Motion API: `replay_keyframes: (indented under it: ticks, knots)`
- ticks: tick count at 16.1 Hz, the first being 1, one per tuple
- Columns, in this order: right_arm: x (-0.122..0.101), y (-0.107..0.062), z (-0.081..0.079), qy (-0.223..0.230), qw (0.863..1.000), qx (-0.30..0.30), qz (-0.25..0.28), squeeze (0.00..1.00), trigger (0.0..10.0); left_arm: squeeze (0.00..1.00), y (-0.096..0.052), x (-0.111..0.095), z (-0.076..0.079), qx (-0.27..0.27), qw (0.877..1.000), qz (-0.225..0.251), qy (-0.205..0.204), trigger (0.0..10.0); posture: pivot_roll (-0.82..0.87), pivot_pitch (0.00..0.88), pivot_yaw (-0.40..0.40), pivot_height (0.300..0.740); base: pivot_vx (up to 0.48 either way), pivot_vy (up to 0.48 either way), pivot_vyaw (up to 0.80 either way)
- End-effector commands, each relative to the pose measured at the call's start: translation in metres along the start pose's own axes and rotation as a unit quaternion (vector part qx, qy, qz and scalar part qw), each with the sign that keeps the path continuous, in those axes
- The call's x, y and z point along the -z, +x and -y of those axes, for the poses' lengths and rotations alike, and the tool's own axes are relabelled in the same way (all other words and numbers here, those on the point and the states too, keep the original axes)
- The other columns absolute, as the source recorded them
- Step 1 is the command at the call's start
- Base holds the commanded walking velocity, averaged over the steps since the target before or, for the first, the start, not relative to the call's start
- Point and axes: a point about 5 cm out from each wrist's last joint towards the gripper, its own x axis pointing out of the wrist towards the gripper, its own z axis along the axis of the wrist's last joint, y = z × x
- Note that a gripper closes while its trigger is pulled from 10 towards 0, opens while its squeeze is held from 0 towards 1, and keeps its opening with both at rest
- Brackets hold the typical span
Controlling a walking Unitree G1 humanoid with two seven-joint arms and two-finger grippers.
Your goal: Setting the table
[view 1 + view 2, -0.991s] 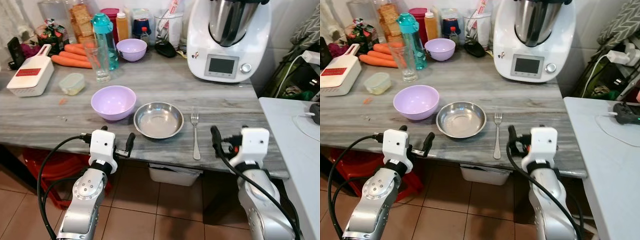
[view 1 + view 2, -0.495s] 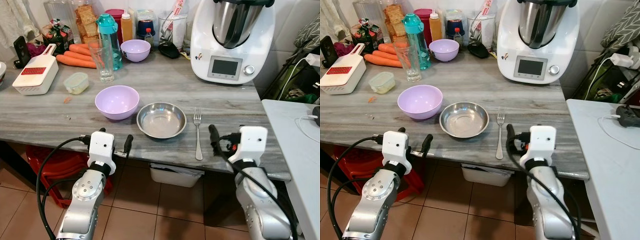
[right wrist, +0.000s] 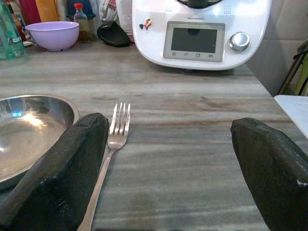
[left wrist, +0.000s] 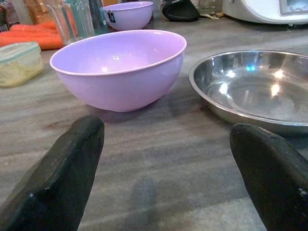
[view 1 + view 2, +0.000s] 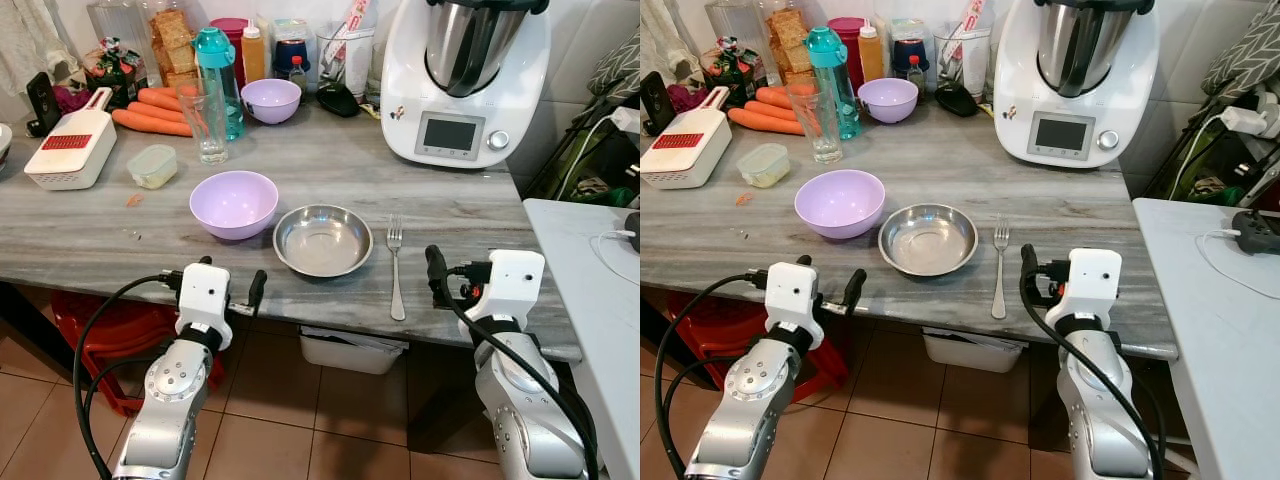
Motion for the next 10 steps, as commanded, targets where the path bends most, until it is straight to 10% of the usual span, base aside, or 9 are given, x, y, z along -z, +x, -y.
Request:
replay_keyframes:
  ticks: [1, 10]
  knots:
    - [0.0021, 0.0006, 0.0029, 0.003, 1.0, 0.005, -0.008, 0.0, 10.0, 0.0, -0.0004, 0.0018, 0.0005, 0.0, 1.0, -0.005, 0.005, 10.0, -0.05, 0.046, -0.008, 0.74, -0.24, 0.0, 0.0]
    - [0.0059, -0.0031, 0.0034, -0.003, 1.0, 0.004, -0.009, 0.0, 10.0, 0.0, 0.0003, 0.0016, 0.0008, -0.004, 1.0, -0.004, 0.005, 10.0, -0.05, 0.052, -0.008, 0.74, -0.237, 0.0, 0.0]
